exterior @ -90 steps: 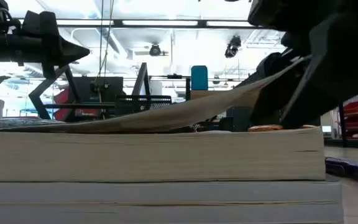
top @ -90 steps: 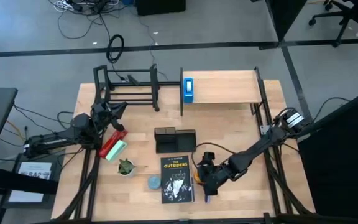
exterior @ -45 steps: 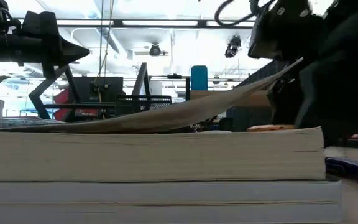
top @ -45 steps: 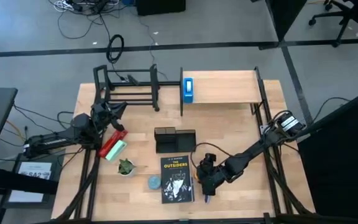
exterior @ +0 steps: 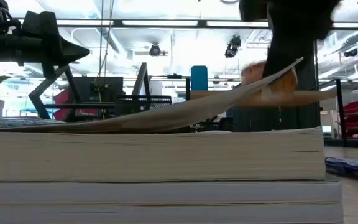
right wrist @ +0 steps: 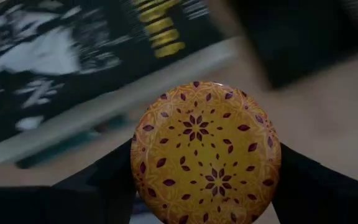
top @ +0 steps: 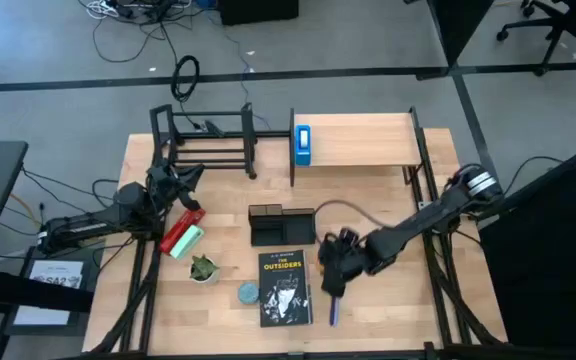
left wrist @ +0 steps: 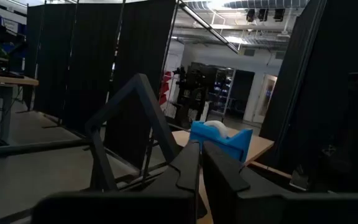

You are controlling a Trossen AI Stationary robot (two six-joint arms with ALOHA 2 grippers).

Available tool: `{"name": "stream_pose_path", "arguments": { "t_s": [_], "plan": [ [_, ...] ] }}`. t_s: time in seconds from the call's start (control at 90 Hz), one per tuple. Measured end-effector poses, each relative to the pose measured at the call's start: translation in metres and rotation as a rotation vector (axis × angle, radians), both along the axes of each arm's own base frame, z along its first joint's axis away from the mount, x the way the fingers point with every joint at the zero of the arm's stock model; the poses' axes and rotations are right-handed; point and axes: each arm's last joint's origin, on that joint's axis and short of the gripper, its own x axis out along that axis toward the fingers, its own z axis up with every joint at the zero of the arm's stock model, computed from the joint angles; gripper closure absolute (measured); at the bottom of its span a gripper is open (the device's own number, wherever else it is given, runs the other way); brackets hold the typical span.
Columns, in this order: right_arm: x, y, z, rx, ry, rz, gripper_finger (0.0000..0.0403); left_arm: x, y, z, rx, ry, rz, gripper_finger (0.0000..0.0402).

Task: Stock shelves
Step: Put the yellow scented candle on the shelf

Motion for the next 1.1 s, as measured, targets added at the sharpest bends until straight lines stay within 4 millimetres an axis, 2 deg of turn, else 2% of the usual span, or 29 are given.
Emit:
{"name": "stream_pose_path", "arguments": {
  "t_s": [0.111,0.222,0.3,0.422,0.533,0.656,0.911,1.1],
  "plan": [
    [-0.023,-0.038,0.052,-0.074,-0.015,-0.153,0.0147,0.0,0.0,0.0,0.0,0.001,0.0,0.0401],
    [-0.05,-0.089,0.086,-0.122,-0.014,-0.34,0.0147,0.0,0.0,0.0,0.0,0.001,0.0,0.0401],
    [-0.075,-0.128,0.102,-0.109,-0.007,-0.491,0.0147,0.0,0.0,0.0,0.0,0.0,0.0,0.0401],
    [-0.114,-0.182,0.113,-0.105,0.009,-0.726,0.0147,0.0,0.0,0.0,0.0,0.001,0.0,0.0401],
    [-0.143,-0.218,0.115,-0.074,0.022,-0.863,0.0147,0.0,0.0,0.0,0.0,0.0,0.0,0.0401],
    [-0.159,-0.248,0.109,-0.046,0.074,-0.924,0.0147,0.0,0.0,0.0,0.0,0.0,0.0,0.0401],
    [-0.159,-0.302,0.096,-0.035,0.044,-0.952,0.0147,0.0,0.0,0.0,0.0,0.0,0.0,0.0401],
    [-0.155,-0.324,0.076,0.002,0.158,-0.939,0.0147,0.0,0.0,0.0,0.0,0.0,0.0,0.0401]
  ]
}}
